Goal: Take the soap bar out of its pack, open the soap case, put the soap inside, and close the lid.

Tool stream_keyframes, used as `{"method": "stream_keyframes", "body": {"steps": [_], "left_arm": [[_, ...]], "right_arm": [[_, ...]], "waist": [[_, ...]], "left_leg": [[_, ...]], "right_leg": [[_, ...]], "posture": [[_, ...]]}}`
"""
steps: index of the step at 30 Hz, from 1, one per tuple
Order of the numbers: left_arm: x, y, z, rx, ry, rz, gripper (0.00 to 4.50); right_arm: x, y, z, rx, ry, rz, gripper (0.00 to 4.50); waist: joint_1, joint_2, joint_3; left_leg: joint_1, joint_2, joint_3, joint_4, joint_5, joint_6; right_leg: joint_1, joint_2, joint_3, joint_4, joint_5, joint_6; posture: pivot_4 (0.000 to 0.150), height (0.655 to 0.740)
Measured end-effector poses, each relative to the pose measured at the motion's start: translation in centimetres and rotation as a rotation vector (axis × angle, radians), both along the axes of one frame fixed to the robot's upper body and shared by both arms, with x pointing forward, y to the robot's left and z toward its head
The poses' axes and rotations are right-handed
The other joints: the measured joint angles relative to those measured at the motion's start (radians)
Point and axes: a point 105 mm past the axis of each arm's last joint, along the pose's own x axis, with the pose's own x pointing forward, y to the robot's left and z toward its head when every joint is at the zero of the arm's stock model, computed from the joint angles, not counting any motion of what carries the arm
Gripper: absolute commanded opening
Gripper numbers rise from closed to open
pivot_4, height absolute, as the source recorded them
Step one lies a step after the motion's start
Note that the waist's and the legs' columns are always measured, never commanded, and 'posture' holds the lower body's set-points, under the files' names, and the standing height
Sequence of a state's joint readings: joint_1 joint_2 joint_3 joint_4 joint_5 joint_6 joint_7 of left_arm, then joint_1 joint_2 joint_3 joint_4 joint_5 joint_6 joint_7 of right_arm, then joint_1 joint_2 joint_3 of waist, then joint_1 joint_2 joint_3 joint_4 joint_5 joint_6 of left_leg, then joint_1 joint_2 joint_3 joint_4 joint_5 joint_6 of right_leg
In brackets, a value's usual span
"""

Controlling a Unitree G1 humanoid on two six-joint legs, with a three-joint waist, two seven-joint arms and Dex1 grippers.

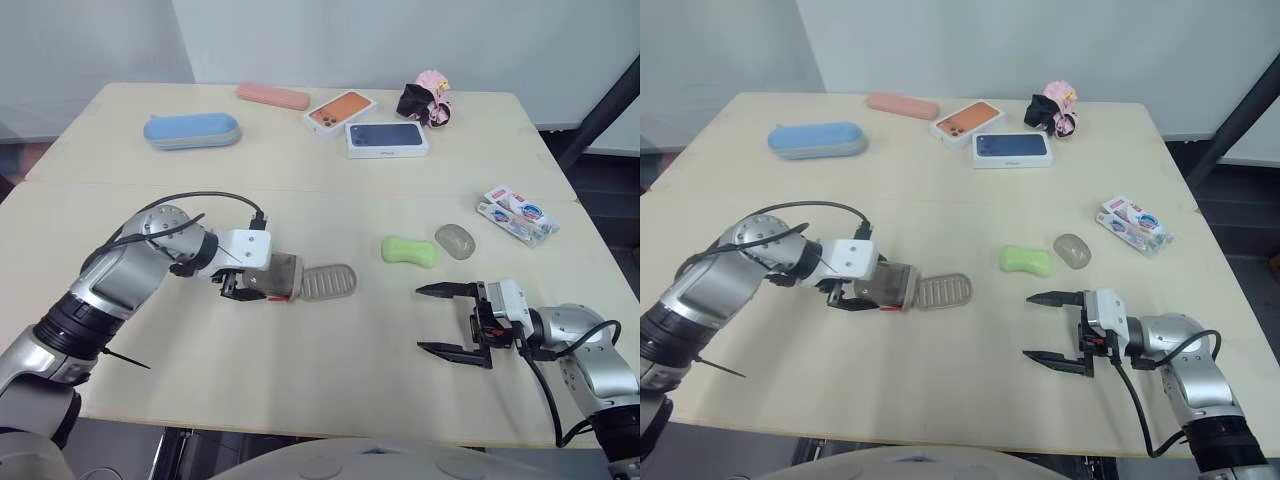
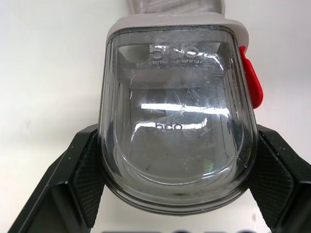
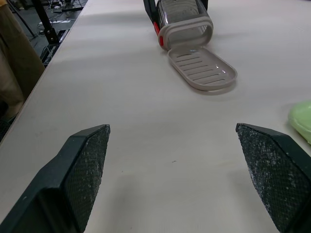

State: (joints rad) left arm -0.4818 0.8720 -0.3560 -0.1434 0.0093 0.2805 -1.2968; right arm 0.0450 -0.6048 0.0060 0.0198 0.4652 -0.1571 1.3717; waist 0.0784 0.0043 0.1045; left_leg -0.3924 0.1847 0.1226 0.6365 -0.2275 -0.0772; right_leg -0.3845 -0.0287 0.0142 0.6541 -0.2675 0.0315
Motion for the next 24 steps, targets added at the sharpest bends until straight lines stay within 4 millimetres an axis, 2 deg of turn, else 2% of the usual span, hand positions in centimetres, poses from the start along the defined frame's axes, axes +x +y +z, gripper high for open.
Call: {"method": "stream_keyframes", "body": {"steps": [7,12,14,19,24], "left_arm": [[-0.1,1.6,-0.6,-0.038,-0.009,0.046,3.46],[-0.1,1.5,-0.9,-0.097,-0.006,0.081,3.46],[0.0,1.4,-1.0,-0.121,-0.006,0.086,4.49],[0.3,1.7,-1.5,-0.150,-0.018,0.081,4.49],[0.2,2.0,0.6,-0.254,-0.025,0.067,4.49]], "right_arm": [[0.2,0.0,0.0,-0.007,0.000,0.007,4.47],[0.3,-0.1,0.0,-0.013,-0.001,0.013,4.47],[0.3,-0.1,0.0,-0.015,-0.004,0.018,4.50],[0.6,-0.2,0.2,-0.020,-0.010,0.020,4.50],[0.8,-0.3,0.4,-0.031,-0.017,0.022,4.50]], "waist": [[-0.004,0.000,0.000],[-0.001,0.000,0.000],[0.000,0.000,0.000],[-0.003,0.000,0.000],[-0.003,0.000,0.000]], "left_leg": [[0.000,0.000,0.000,0.000,0.000,0.000],[0.000,0.000,0.000,0.000,0.000,0.000],[0.000,0.000,0.000,0.000,0.000,0.000],[0.000,0.000,0.000,0.000,0.000,0.000],[0.000,0.000,0.000,0.000,0.000,0.000]], "right_leg": [[0.000,0.000,0.000,0.000,0.000,0.000],[0.001,0.000,0.000,0.000,0.000,0.000],[0.001,-0.001,0.000,0.000,0.000,0.000],[0.000,0.000,0.000,0.000,0.000,0.000],[0.000,0.000,-0.001,0.000,0.000,0.000]], "posture": [[0.150,0.7400],[0.150,0.7400],[0.150,0.7400],[0.150,0.7400],[0.150,0.7400]]}}
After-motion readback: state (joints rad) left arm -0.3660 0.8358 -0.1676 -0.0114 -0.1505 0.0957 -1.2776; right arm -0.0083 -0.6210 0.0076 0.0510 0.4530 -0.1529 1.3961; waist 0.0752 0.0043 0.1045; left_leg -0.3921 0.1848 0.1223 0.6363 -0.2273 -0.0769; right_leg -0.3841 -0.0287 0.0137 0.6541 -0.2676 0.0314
